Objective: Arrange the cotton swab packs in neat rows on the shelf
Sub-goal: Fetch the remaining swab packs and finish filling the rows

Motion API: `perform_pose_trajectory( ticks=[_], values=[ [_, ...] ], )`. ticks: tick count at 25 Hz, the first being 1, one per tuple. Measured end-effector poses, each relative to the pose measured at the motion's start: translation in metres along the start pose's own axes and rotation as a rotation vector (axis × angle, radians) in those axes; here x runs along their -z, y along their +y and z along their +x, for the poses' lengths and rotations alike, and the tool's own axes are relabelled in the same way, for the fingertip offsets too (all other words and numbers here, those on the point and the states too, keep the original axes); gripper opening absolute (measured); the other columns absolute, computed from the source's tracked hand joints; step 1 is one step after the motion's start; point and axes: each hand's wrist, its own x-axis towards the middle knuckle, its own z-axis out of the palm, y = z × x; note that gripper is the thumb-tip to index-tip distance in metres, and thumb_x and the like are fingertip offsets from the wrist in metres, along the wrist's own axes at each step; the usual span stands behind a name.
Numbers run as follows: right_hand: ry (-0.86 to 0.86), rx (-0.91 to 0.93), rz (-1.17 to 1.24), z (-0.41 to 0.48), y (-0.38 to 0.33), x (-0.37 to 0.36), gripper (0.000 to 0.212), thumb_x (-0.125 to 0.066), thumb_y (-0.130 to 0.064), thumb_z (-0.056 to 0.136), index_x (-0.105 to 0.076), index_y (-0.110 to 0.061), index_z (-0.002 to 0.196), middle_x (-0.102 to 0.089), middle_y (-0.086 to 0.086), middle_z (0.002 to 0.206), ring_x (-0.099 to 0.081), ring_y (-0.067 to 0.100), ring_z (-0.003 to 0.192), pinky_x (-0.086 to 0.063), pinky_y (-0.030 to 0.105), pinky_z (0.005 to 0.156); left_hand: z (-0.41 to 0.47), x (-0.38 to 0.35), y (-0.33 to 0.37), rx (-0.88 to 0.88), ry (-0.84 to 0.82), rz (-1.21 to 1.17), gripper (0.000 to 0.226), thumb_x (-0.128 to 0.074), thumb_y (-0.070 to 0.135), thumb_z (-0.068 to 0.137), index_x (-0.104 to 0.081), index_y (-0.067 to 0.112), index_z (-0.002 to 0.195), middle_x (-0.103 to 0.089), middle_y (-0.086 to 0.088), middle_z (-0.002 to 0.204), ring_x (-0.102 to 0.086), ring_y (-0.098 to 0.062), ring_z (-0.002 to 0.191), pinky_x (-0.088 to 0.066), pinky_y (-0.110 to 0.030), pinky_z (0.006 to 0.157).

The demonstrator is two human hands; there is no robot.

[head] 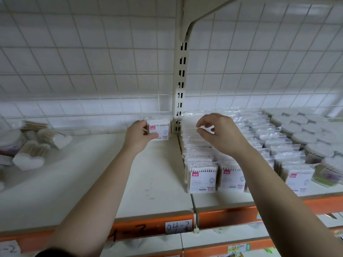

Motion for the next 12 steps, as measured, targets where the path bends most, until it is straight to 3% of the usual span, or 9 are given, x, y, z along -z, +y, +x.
perform_pose_trajectory(
  ticks=[3, 9, 12],
  values=[
    [-0.011, -0.007, 0.002, 0.002, 0.001, -0.002, 0.007, -0.063, -0.019, 0.087, -0.066, -0.020, 0.093, -0.063, -0.004, 0.092, -0.059, 0.012, 0.090, -0.050, 0.033, 0.081, 0.002, -0.007, -0.005, -0.026, -0.048, 0.030, 0.035, -0.081, 0.007, 0.070, -0.065, 0.012, 0.101, -0.069, -0.004, 0.093, -0.067, -0.025, 0.084, -0.053, -0.036, 0.080],
    [-0.022, -0.016, 0.002, 0.010, -0.002, -0.006, 0.006, -0.063, -0.018, 0.087, -0.066, -0.021, 0.091, -0.064, -0.004, 0.092, -0.060, 0.011, 0.088, -0.051, 0.032, 0.080, 0.008, -0.013, 0.000, -0.057, 0.000, 0.037, 0.061, -0.083, 0.005, 0.067, -0.048, 0.010, 0.116, -0.057, 0.005, 0.079, -0.060, -0.016, 0.069, -0.047, -0.024, 0.067],
    [-0.030, -0.014, -0.006, 0.013, -0.003, -0.007, 0.006, -0.063, -0.018, 0.087, -0.066, -0.021, 0.091, -0.065, -0.004, 0.092, -0.060, 0.011, 0.087, -0.051, 0.033, 0.080, 0.012, -0.016, 0.000, -0.027, 0.015, 0.025, 0.065, -0.085, 0.011, 0.066, -0.044, 0.010, 0.117, -0.058, 0.000, 0.086, -0.063, -0.022, 0.078, -0.050, -0.031, 0.070]
  ],
)
